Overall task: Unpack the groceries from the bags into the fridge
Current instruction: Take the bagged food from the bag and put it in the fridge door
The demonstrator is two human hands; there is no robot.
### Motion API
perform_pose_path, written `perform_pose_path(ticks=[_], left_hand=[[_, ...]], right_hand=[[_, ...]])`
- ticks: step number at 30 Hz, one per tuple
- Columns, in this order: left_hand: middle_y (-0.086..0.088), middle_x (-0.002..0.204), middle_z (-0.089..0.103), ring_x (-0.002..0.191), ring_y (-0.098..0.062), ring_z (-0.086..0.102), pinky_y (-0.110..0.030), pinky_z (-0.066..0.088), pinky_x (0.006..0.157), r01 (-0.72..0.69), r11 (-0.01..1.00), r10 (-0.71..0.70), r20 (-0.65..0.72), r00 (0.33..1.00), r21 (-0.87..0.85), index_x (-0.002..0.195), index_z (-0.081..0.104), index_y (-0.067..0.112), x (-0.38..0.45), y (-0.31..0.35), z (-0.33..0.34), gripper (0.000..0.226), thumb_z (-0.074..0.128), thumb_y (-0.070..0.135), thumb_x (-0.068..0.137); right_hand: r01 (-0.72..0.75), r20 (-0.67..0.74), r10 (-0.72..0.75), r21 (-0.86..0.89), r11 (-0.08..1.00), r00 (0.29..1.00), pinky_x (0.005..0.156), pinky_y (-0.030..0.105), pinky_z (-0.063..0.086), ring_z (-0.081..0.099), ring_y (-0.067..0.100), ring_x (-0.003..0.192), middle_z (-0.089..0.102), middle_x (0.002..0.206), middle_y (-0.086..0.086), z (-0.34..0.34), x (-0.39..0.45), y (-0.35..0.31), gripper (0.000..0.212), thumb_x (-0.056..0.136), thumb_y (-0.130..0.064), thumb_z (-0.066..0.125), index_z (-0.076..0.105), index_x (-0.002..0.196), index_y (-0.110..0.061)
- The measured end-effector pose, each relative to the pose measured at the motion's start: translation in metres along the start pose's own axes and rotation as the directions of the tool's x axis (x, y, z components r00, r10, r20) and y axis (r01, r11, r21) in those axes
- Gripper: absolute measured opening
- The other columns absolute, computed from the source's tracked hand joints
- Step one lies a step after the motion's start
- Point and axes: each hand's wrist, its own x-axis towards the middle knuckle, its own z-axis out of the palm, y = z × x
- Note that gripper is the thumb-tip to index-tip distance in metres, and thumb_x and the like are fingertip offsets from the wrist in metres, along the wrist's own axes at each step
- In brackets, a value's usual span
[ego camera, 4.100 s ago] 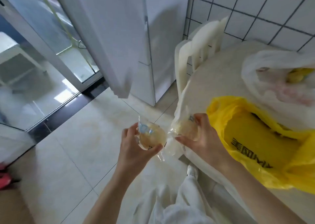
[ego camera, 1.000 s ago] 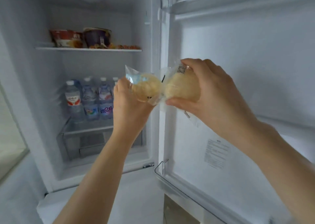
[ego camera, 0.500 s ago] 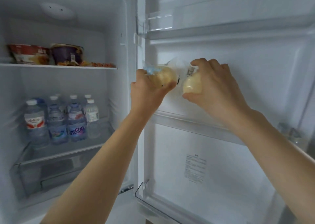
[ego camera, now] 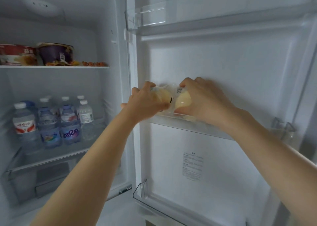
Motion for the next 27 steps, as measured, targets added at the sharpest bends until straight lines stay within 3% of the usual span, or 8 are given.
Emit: perform_pose_path(ticks=[3,8,13,17,20,22,24,27], left_hand=[[0.000,0.125,0.042,0.116,-0.029,0.042,-0.046,0.041,0.099,0.028,0.999,-0.029,0.021,0.999,0.017,0.122,0.042,0.038,0.000,-0.001,-0.003,0.088,0.062,0.077,0.046],[0.000,0.114,0.031,0.117,-0.031,0.042,-0.050,0.041,0.102,0.015,1.000,-0.015,-0.032,0.999,-0.007,0.128,0.046,0.029,-0.008,-0.001,-0.006,0.071,0.069,0.063,0.069],[-0.001,0.133,0.027,0.126,-0.027,0.026,-0.048,0.033,0.106,-0.018,0.994,0.024,-0.057,0.998,0.104,0.128,0.050,0.029,-0.015,0.003,-0.010,0.064,0.066,0.062,0.075],[0.003,0.140,0.024,0.132,-0.027,0.022,-0.046,0.030,0.108,-0.035,0.999,0.036,-0.019,0.999,0.035,0.137,0.043,0.041,-0.019,0.001,-0.008,0.073,0.061,0.066,0.071],[-0.001,0.143,0.030,0.133,-0.028,0.026,-0.044,0.028,0.108,-0.081,0.997,0.082,-0.057,0.995,0.004,0.142,0.039,0.038,-0.027,-0.004,-0.003,0.064,0.061,0.055,0.084],[-0.002,0.140,0.036,0.132,-0.026,0.030,-0.037,0.029,0.102,-0.125,0.991,0.120,-0.101,0.988,-0.045,0.142,0.041,0.034,-0.032,-0.011,-0.001,0.058,0.059,0.049,0.088],[-0.001,0.137,0.042,0.129,-0.022,0.036,-0.027,0.029,0.096,-0.176,0.980,0.159,-0.169,0.973,-0.090,0.140,0.044,0.031,-0.037,-0.017,0.001,0.054,0.059,0.044,0.090],[0.002,0.124,0.057,0.109,-0.010,0.050,-0.002,0.031,0.081,-0.248,0.959,0.190,-0.337,0.922,-0.139,0.126,0.058,0.023,-0.050,-0.022,0.003,0.035,0.061,0.028,0.092]], right_hand=[[-0.004,0.081,0.001,0.034,0.999,0.997,0.098,0.044,0.041,0.043,0.028,0.119,0.050,0.123,0.004,-0.005,-0.001,0.006,0.077,0.067,-0.061,0.072,0.044,0.131,-0.027],[-0.004,0.134,-0.020,0.179,0.984,0.991,0.104,0.043,0.036,0.040,0.022,0.127,0.048,0.132,-0.001,-0.012,-0.009,0.010,0.081,0.066,-0.068,0.058,0.043,0.135,-0.028],[0.018,0.091,-0.032,0.151,0.988,0.995,0.106,0.042,0.030,0.033,0.021,0.133,0.042,0.143,-0.004,-0.008,-0.013,0.010,0.072,0.081,-0.052,0.061,0.031,0.142,-0.028],[0.051,0.017,-0.054,0.107,0.993,0.998,0.097,0.040,0.027,0.033,0.018,0.131,0.048,0.138,-0.008,-0.004,-0.014,0.007,0.064,0.083,-0.053,0.061,0.037,0.138,-0.030],[0.069,-0.051,-0.067,0.045,0.997,0.996,0.106,0.047,0.024,0.033,0.015,0.132,0.047,0.135,-0.008,-0.003,-0.019,0.008,0.057,0.085,-0.050,0.060,0.042,0.135,-0.030],[0.107,-0.127,-0.101,0.044,0.993,0.987,0.108,0.048,0.025,0.035,0.017,0.131,0.047,0.135,-0.005,-0.004,-0.023,0.008,0.053,0.088,-0.044,0.061,0.044,0.135,-0.026],[0.175,-0.214,-0.150,0.100,0.979,0.965,0.107,0.038,0.031,0.039,0.019,0.130,0.049,0.133,0.000,-0.005,-0.028,0.005,0.048,0.090,-0.035,0.061,0.048,0.133,-0.019],[0.229,-0.271,-0.179,0.166,0.959,0.946,0.102,0.021,0.026,0.034,0.017,0.135,0.049,0.137,0.005,-0.002,-0.039,-0.003,0.044,0.092,-0.026,0.059,0.050,0.132,-0.013]])
